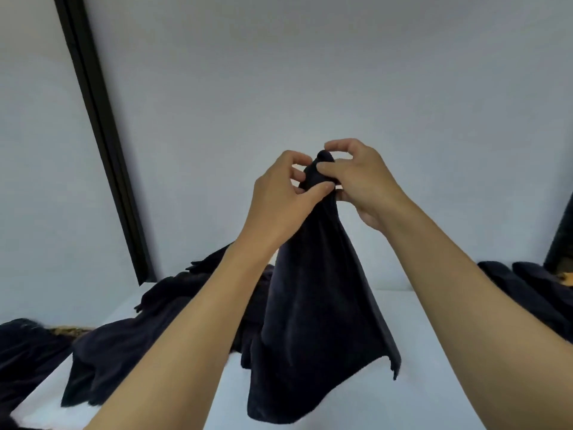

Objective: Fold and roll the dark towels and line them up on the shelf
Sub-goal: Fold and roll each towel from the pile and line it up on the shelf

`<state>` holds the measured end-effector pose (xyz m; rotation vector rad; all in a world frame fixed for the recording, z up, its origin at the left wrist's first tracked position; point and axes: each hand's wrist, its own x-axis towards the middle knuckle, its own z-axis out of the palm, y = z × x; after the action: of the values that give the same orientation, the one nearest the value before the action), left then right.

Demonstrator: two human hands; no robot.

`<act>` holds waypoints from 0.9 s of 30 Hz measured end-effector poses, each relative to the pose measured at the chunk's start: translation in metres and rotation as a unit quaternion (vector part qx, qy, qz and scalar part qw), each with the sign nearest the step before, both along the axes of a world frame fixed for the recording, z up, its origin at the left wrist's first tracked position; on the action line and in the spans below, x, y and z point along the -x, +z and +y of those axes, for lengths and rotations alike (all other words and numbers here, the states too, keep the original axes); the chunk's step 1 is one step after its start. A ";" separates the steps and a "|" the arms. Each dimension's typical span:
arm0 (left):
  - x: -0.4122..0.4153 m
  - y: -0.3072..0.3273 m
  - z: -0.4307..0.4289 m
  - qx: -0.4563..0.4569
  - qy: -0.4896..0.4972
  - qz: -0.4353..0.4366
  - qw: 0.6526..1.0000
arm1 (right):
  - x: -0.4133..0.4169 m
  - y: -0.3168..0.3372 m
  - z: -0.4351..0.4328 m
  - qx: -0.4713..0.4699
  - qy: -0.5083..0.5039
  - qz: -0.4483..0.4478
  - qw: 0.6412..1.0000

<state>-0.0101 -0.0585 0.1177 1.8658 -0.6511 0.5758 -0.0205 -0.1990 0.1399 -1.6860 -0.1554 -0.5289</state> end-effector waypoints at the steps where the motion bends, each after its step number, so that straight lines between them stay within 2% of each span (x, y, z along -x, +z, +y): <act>1: 0.001 -0.001 -0.009 -0.005 -0.007 0.000 1.000 | 0.002 0.002 -0.007 0.000 -0.014 0.004 1.000; 4: 0.004 -0.004 -0.036 -0.014 -0.017 -0.012 1.000 | 0.009 0.009 -0.026 -0.024 -0.044 -0.003 0.999; 9: 0.001 -0.013 -0.065 0.064 -0.049 0.050 0.995 | 0.014 0.012 -0.050 -0.024 -0.103 -0.007 0.994; 14: -0.004 -0.023 -0.083 0.084 -0.077 0.087 0.990 | 0.014 0.004 -0.068 0.053 -0.159 -0.004 0.986; 20: -0.016 -0.017 -0.095 0.024 -0.043 0.056 0.997 | 0.009 0.000 -0.081 0.123 -0.173 -0.008 0.977; 23: -0.017 -0.018 -0.096 0.025 -0.031 0.043 0.998 | 0.005 -0.001 -0.088 0.122 -0.168 -0.015 0.978; 27: -0.033 -0.014 -0.091 0.096 -0.020 0.123 0.988 | -0.007 -0.007 -0.101 0.060 -0.166 0.014 0.984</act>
<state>0.0225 -0.1491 0.1034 1.7045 -0.4518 0.3610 -0.0136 -0.3000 0.1325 -1.8472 0.1197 -0.7551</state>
